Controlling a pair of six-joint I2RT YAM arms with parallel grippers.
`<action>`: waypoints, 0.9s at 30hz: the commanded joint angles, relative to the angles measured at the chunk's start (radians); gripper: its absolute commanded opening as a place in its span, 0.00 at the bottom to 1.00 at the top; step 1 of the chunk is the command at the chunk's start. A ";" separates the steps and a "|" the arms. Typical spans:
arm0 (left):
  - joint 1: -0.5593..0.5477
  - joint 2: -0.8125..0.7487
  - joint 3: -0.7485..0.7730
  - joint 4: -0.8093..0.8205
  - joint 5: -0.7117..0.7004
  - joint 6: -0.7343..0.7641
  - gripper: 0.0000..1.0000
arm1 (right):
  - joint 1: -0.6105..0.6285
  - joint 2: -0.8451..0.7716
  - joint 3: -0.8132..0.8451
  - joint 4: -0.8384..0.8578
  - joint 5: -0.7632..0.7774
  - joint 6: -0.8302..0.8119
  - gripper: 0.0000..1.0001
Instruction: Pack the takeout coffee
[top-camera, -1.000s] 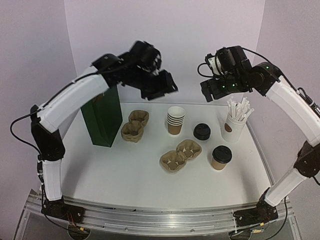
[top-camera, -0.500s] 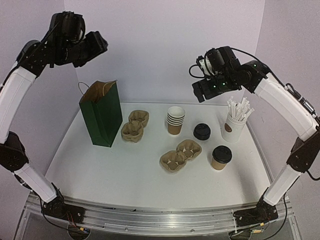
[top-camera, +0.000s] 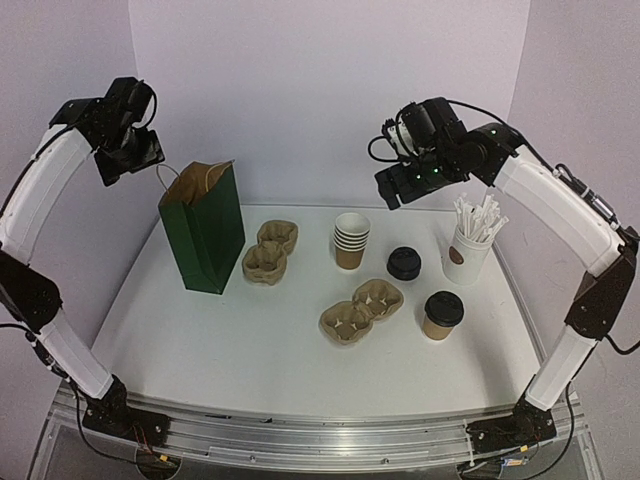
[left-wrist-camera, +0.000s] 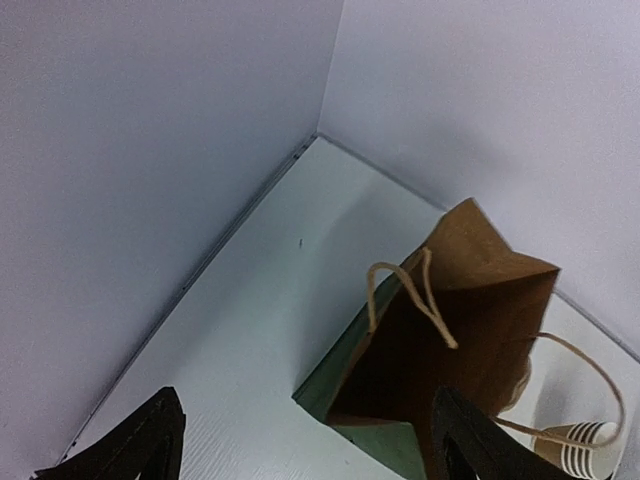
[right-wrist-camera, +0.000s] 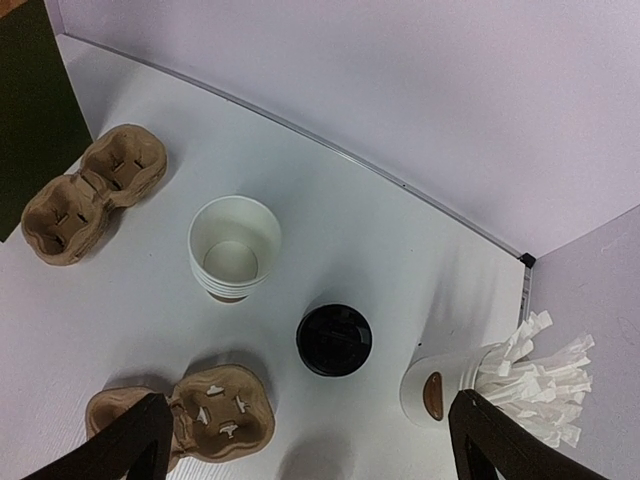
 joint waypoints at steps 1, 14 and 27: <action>0.077 0.085 -0.008 0.058 0.206 0.174 0.84 | -0.003 -0.016 0.016 0.008 -0.004 0.004 0.96; 0.128 0.311 0.057 0.147 0.265 0.329 0.77 | -0.004 -0.029 -0.001 0.009 0.013 0.001 0.96; 0.124 0.282 0.060 0.129 0.374 0.347 0.00 | -0.005 -0.020 -0.016 0.008 -0.015 -0.003 0.97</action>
